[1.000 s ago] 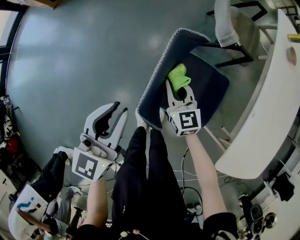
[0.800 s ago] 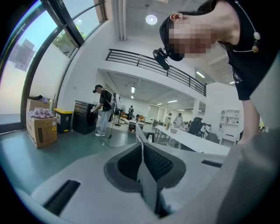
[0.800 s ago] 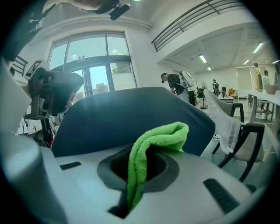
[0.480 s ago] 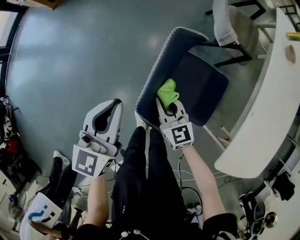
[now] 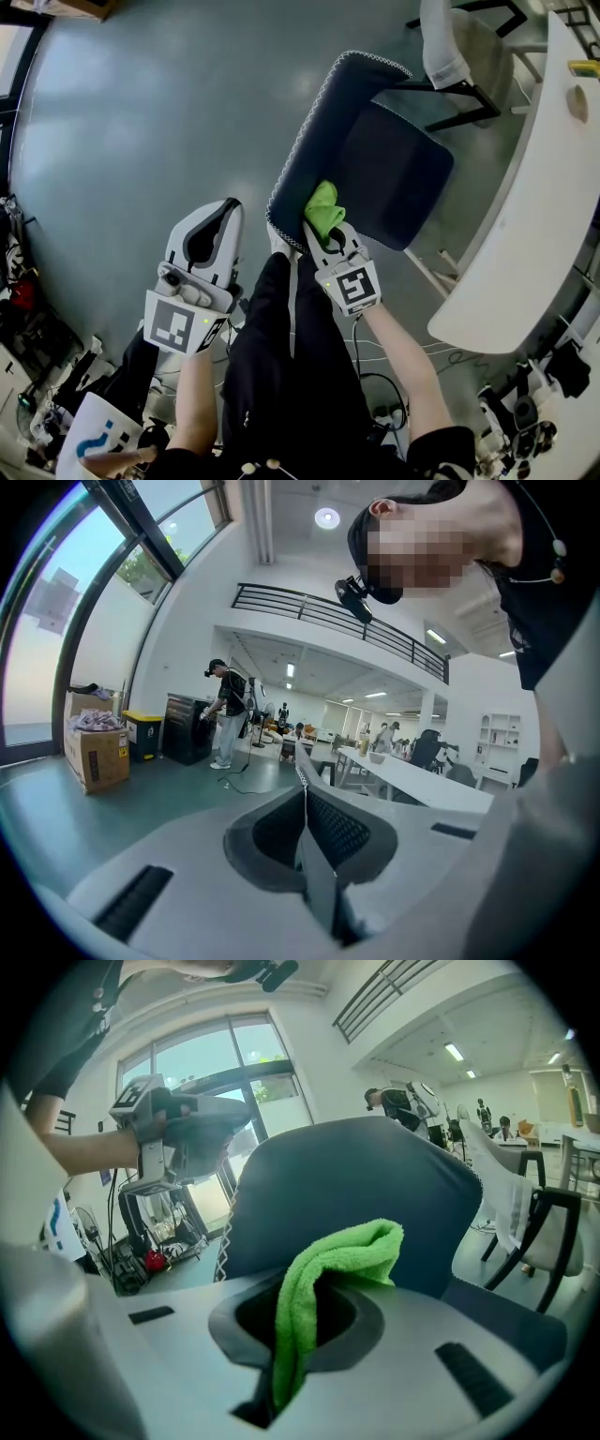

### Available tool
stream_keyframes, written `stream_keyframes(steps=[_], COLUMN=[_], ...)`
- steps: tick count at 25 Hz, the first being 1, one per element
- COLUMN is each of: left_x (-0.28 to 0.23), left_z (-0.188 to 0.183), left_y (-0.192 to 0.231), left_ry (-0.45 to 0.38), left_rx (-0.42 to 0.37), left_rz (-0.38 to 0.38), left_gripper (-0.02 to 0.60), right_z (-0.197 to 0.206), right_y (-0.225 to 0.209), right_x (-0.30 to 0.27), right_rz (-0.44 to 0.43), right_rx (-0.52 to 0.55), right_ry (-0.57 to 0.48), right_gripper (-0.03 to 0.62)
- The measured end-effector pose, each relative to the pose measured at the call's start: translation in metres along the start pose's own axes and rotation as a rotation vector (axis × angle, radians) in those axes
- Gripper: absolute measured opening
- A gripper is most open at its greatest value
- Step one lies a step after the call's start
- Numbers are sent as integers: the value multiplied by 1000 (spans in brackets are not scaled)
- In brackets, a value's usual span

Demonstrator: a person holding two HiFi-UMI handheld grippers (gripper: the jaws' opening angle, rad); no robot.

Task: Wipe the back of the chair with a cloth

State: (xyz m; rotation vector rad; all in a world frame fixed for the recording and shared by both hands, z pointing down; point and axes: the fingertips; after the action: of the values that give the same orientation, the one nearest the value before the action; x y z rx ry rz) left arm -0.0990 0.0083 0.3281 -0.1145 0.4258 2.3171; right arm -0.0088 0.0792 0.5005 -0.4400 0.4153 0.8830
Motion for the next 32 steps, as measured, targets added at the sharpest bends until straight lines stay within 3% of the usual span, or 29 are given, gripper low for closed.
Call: stream_keyframes(steps=[18,24,32], left_x=[3,-3,-4], left_z=[-2,1,2], left_y=[-5,-7,-8], left_ry=[-8,-4,2], left_rx=[6,8,6], left_rz=[16,20,19], left_gripper=[11,11,11], right_z=[40,69,70], right_y=[15,17,17], right_x=[41,61,64], right_rz=[-75,-103,-99], right_rx=[-12,-4,-6], right_ry=[127,216,214], right_gripper=[18,18,18])
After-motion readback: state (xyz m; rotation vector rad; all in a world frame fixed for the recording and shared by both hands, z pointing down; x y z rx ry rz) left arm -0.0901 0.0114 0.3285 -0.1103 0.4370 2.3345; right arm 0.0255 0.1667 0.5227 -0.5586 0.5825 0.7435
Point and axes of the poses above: the fingertips, and each gripper's own axes: x backward along the fingers, y to its left, z out of its underside, and after that the axes turned 9 degrees about z, right-handed
